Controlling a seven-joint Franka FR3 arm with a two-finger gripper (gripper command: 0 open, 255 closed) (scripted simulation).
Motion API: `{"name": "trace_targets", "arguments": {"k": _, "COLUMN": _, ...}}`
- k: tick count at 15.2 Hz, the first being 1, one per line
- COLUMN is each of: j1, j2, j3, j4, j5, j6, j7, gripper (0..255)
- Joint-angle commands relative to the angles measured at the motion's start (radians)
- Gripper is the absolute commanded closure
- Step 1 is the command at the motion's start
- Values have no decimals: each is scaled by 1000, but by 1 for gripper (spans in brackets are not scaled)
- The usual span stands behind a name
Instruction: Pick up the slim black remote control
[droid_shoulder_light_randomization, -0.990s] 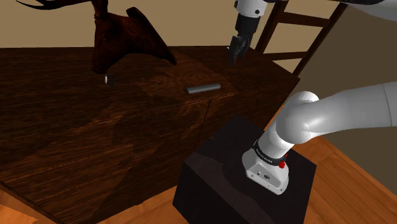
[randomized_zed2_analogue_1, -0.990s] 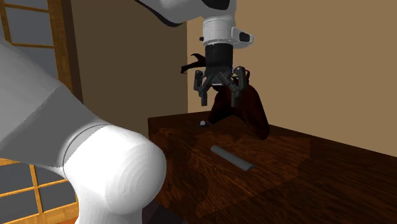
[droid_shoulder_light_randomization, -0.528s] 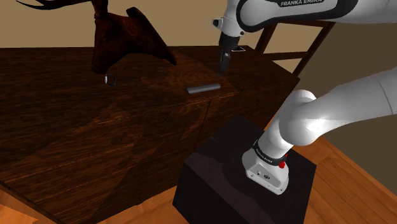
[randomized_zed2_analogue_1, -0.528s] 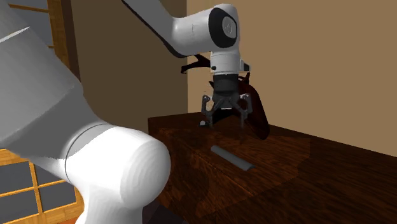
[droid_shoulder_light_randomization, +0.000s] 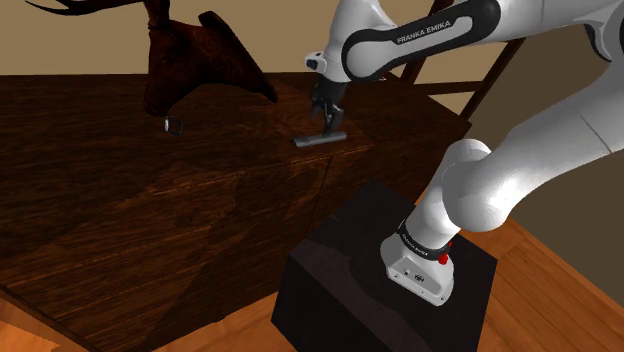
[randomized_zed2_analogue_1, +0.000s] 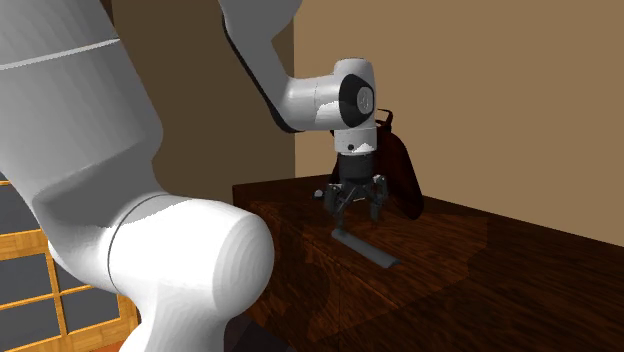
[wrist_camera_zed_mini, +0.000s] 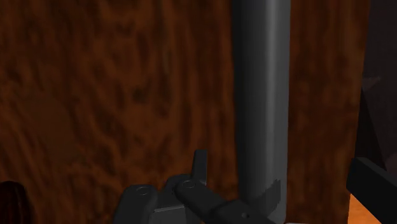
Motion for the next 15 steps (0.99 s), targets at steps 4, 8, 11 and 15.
{"name": "trace_targets", "arguments": {"k": 4, "j1": 11, "j2": 50, "j3": -17, "j4": -41, "j5": -2, "j6": 96, "j7": -29, "gripper": 0}}
{"name": "trace_targets", "arguments": {"k": 8, "j1": 12, "j2": 77, "j3": -23, "j4": -58, "j5": -2, "j6": 139, "j7": -30, "gripper": 0}}
{"name": "trace_targets", "arguments": {"k": 11, "j1": 12, "j2": 75, "j3": -23, "j4": -59, "j5": -2, "j6": 139, "j7": -30, "gripper": 255}}
{"name": "trace_targets", "arguments": {"k": 15, "j1": 12, "j2": 75, "j3": -22, "j4": -59, "j5": -2, "j6": 139, "j7": -29, "gripper": 255}}
